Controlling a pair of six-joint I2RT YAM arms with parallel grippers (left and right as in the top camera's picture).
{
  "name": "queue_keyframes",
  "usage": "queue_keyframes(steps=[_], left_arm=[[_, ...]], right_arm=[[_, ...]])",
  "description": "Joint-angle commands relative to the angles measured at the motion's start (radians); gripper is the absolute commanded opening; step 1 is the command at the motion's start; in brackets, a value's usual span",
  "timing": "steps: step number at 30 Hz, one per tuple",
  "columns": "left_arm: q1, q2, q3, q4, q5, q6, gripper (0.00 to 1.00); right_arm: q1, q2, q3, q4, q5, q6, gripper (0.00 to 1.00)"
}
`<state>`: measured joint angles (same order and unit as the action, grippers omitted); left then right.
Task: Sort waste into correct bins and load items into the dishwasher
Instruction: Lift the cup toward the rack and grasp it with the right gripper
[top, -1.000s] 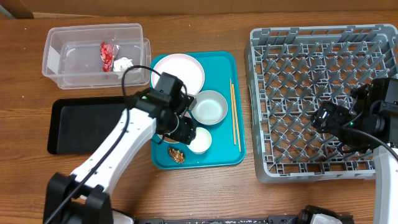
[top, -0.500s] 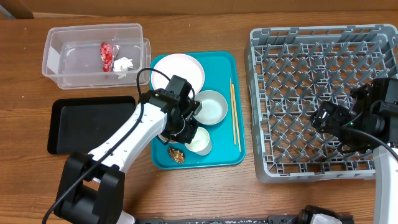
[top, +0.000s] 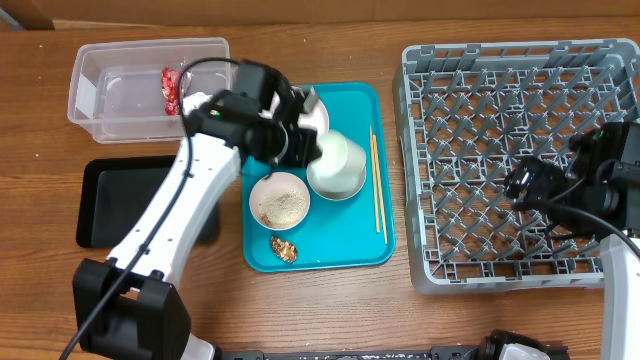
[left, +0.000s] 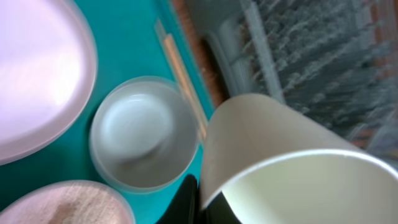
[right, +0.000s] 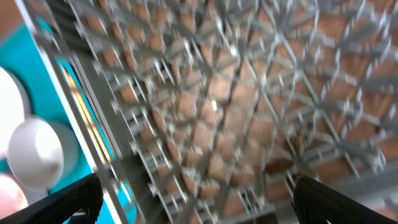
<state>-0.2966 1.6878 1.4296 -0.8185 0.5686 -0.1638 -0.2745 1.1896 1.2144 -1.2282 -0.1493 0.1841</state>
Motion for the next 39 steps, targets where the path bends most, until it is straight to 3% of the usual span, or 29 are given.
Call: queue_keyframes(steps=[1, 4, 8, 9, 10, 14, 22, 39], left_arm=[[0.037, 0.037, 0.018, 0.140, 0.345, -0.171, 0.04], [0.053, 0.075, 0.018, 0.283, 0.502, -0.256, 0.04], [0.055, 0.137, 0.018, 0.448, 0.731, -0.339, 0.04], [0.048, 0.174, 0.018, 0.534, 0.838, -0.367, 0.04], [0.044, 0.193, 0.018, 0.568, 0.867, -0.392, 0.04], [0.023, 0.251, 0.018, 0.620, 0.879, -0.451, 0.04], [-0.035, 0.254, 0.018, 0.637, 0.926, -0.451, 0.04], [-0.078, 0.254, 0.018, 0.637, 0.949, -0.473, 0.04]], right_arm=[[-0.003, 0.005, 0.023, 0.087, -0.071, 0.053, 1.00], [0.000, 0.029, 0.023, 0.178, -0.348, -0.064, 1.00], [0.005, 0.076, 0.023, 0.175, -0.776, -0.368, 1.00], [0.018, 0.112, 0.022, 0.136, -0.941, -0.518, 1.00], [0.026, 0.126, 0.022, 0.124, -0.975, -0.557, 1.00], [0.090, 0.185, 0.022, 0.161, -1.006, -0.585, 1.00], [0.193, 0.260, 0.022, 0.297, -1.006, -0.577, 1.00], [0.203, 0.295, 0.022, 0.386, -1.139, -0.578, 1.00]])
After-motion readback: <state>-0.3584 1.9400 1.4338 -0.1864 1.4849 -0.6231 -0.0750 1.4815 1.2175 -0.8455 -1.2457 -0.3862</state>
